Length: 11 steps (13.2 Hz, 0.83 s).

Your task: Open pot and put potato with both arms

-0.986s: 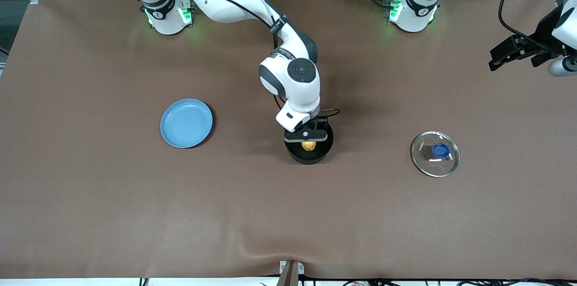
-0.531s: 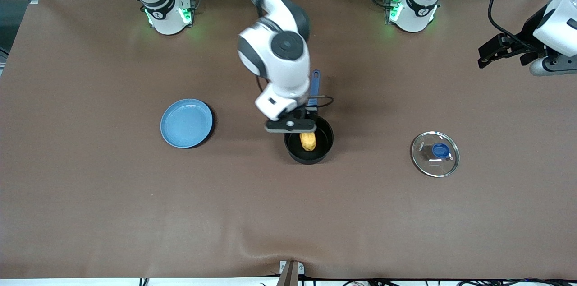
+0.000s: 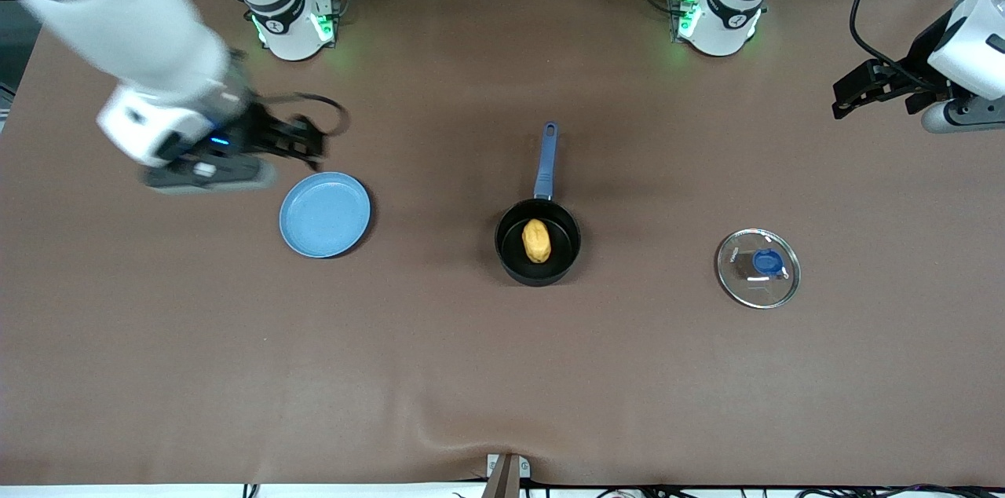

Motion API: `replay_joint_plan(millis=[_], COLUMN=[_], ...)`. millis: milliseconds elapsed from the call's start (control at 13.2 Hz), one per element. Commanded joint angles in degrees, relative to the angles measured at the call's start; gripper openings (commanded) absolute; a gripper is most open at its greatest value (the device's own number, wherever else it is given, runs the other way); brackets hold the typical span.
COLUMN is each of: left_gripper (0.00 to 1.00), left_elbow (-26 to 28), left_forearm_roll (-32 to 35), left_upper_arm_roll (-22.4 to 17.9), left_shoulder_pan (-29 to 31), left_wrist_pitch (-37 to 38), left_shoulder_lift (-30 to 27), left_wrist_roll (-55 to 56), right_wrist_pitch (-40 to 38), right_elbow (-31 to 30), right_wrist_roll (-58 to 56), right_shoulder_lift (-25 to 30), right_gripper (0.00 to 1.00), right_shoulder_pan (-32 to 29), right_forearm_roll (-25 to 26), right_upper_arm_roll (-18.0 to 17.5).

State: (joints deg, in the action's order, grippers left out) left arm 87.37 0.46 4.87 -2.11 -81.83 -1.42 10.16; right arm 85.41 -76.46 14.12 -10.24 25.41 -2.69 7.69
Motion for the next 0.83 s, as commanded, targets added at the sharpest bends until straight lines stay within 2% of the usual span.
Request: replay_joint_plan(millis=[0, 303, 455, 758], left_gripper=[1.0, 1.0, 1.0, 1.0], left_elbow=[0.87, 1.22, 1.22, 1.04], left_forearm_roll=[-0.73, -0.55, -0.55, -0.46], left_upper_arm_roll=[0.05, 0.22, 0.14, 0.22], left_shoulder_pan=[0.0, 0.0, 0.0, 0.18], left_wrist_pitch=[0.36, 0.53, 0.53, 1.15], left_shoulder_lift=[-1.22, -0.96, -1.13, -1.22], left_wrist_roll=[0.12, 0.12, 0.38, 0.56], right_wrist_pitch=[-4.1, -6.66, -5.0, -0.61], right_elbow=[-3.26, -5.79, -9.13, -11.51], right_wrist_roll=[-4.52, -7.17, -9.53, -11.57], right_shoulder_lift=[5.22, 8.03, 10.14, 11.55], right_gripper=[1.0, 1.0, 1.0, 1.0], right_shoulder_pan=[-10.7, -16.96, -19.25, -20.93], right_forearm_roll=[-0.47, -0.21, 0.23, 0.41], right_upper_arm_roll=[-5.4, -5.41, -5.41, -5.14])
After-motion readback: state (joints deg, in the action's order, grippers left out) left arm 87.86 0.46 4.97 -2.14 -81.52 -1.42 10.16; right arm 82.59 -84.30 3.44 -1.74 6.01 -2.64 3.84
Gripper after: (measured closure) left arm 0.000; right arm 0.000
